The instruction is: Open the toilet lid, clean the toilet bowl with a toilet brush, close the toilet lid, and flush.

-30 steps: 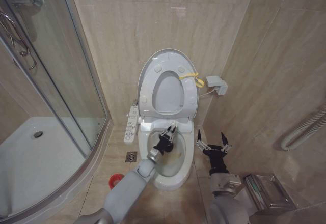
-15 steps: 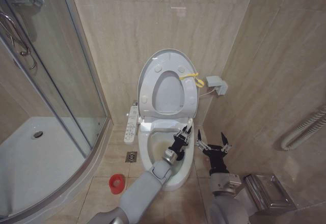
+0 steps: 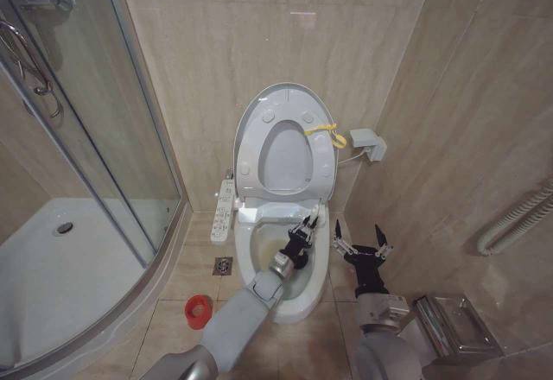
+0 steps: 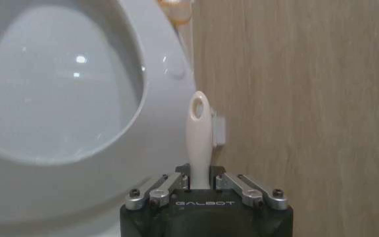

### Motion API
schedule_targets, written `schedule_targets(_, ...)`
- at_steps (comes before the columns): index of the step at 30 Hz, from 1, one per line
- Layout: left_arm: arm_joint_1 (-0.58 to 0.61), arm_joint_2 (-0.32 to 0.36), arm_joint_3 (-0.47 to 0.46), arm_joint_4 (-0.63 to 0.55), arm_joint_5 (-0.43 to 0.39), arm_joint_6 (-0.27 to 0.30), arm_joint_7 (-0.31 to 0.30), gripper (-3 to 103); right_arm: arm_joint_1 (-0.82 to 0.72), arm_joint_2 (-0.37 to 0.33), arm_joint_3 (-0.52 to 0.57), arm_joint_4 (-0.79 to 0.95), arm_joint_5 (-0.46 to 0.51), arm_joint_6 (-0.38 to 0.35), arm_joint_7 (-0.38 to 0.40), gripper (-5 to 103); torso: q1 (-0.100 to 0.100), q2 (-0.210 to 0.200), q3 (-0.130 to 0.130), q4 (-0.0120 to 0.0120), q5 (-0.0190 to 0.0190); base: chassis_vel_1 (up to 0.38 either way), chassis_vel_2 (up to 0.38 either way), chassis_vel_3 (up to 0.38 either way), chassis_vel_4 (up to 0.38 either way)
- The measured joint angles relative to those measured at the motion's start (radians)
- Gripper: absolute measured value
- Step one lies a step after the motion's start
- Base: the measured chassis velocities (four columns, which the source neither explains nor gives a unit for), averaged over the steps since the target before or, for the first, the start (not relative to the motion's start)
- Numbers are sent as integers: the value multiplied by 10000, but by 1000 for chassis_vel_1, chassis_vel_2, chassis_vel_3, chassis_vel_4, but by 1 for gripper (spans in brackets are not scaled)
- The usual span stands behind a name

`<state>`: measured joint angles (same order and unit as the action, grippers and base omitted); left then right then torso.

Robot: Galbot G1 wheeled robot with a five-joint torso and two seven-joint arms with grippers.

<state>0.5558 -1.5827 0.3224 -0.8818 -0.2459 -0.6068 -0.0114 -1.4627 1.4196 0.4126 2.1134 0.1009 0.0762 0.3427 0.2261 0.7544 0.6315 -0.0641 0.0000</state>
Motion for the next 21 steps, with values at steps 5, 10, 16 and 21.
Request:
schedule_targets(5,3,-116,102,-199,3,80,-6,19,0,0,0,0,0,0,0,100,0,0,-1,-1,0,0,0,0,0)
schedule_targets(10,-91,-243,27,808,10,-206,107,19,0,0,0,0,0,0,0,100,0,0,0,-2,-1,0,0,0,0)
schedule_targets(16,-441,-183,-257,1350,-180,-298,276,19,0,0,0,0,0,0,0,100,0,0,1,2,-1,0,0,0,0)
schedule_targets(21,-481,-147,-99,328,-304,-108,247,19,-1,0,0,0,0,0,0,100,0,0,-1,-3,0,0,0,0,0)
